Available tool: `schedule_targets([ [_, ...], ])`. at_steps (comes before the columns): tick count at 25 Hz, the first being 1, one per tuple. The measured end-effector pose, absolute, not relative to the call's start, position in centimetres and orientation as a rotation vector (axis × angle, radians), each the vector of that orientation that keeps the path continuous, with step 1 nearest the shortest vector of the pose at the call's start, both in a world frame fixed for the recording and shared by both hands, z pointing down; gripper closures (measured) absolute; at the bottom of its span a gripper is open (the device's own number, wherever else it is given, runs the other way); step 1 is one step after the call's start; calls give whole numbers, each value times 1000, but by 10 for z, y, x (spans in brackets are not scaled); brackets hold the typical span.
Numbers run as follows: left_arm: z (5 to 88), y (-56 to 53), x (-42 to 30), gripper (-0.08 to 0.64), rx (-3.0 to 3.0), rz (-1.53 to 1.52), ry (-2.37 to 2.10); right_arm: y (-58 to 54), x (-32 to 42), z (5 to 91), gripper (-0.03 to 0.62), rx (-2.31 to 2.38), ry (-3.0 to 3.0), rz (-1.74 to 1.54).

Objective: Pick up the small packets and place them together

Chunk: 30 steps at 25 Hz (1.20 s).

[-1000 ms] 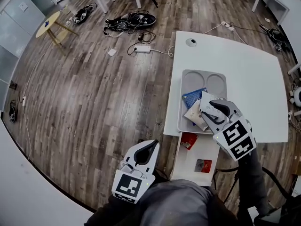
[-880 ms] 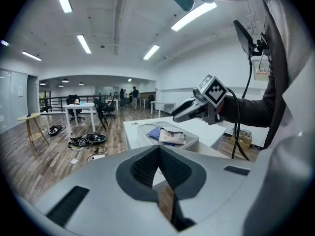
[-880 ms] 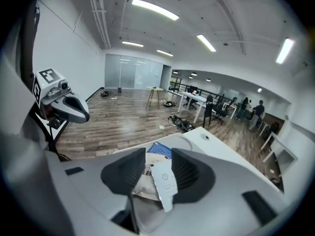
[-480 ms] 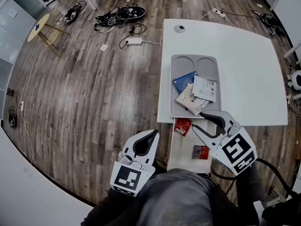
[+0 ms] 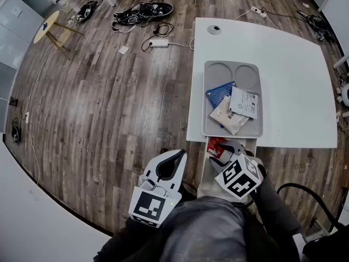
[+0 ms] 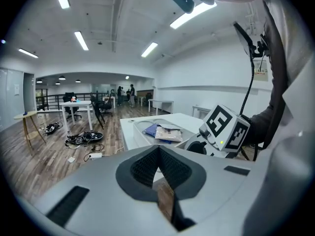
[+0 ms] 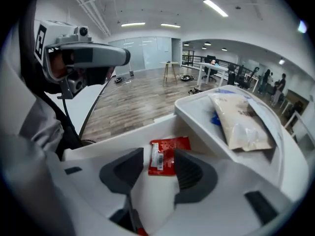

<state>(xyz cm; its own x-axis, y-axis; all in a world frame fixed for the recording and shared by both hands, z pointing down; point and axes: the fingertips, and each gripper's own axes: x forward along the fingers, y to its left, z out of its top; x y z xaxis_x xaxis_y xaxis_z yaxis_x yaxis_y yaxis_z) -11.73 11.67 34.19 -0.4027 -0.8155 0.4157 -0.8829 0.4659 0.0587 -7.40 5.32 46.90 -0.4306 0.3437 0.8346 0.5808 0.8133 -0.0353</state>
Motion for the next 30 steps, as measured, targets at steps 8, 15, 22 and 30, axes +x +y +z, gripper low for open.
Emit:
schedule_targets([
  [8,346,127,-129,572,1377,219,-2341,51,-84,481,446,-702,-2029,-359],
  [15,343,126,-128,572,1384,225,-2352,61,-69,456,554,-763,-2054,-350],
  [22,338,109,-117,572,1435,219,-2349,62,-52,386,555,-867,-2162,-219],
  [30,333,113,-118,572,1425,207,-2365,-40,-113,325,554,-501,-2432,-286],
])
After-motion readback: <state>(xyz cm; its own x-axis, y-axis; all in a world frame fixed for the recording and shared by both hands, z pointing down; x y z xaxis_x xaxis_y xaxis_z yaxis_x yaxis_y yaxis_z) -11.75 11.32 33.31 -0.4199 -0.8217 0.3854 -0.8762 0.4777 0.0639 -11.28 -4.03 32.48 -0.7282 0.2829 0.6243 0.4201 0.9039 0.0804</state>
